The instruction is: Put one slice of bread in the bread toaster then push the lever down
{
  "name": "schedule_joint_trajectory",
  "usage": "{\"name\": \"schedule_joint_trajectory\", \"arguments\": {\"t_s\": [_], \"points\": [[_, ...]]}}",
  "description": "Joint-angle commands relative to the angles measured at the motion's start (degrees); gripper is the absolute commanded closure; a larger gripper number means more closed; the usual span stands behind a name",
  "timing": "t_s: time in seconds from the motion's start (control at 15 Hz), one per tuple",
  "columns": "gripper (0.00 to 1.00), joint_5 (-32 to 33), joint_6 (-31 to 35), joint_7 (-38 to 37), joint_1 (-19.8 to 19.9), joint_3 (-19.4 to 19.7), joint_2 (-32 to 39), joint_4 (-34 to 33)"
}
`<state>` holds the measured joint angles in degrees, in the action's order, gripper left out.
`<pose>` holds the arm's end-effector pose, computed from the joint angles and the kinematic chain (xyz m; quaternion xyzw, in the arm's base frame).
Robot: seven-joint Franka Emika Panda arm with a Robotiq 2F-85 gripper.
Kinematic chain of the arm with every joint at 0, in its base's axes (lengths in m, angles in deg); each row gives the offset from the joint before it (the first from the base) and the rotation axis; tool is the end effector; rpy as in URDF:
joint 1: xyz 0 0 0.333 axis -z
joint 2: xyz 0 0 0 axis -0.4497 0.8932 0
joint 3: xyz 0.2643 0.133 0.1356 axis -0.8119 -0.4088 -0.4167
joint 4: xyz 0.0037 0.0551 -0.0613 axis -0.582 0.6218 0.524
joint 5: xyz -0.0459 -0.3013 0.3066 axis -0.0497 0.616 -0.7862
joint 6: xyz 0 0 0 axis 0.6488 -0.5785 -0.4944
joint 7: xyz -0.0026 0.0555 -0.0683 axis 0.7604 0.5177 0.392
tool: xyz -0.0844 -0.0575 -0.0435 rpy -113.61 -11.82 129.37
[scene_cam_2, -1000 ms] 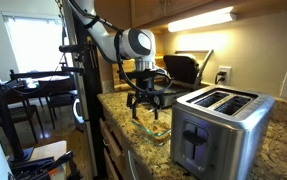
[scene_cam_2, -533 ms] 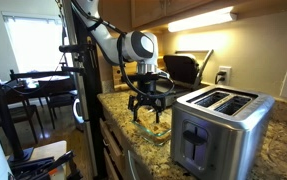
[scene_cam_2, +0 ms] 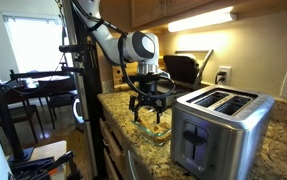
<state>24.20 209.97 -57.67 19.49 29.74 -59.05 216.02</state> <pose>0.5021 0.0972 0.2507 0.9273 0.3205 -0.1491 0.1230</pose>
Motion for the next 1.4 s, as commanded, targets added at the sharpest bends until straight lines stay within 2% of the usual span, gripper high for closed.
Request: {"name": "schedule_joint_trajectory", "arguments": {"t_s": [0.0,0.6,0.8,0.87,1.33], "points": [[0.33,1.2,0.9,-0.2,0.7,0.2,0.3,-0.2],[0.91,1.5,1.0,-0.2,0.9,0.6,0.5,-0.7],[0.95,1.5,1.1,-0.2,1.0,0.6,0.5,-0.8],[0.92,1.5,1.0,-0.2,1.0,0.6,0.4,-0.8],[0.93,1.5,0.9,0.0,1.4,0.9,-0.8,-0.5]]}}
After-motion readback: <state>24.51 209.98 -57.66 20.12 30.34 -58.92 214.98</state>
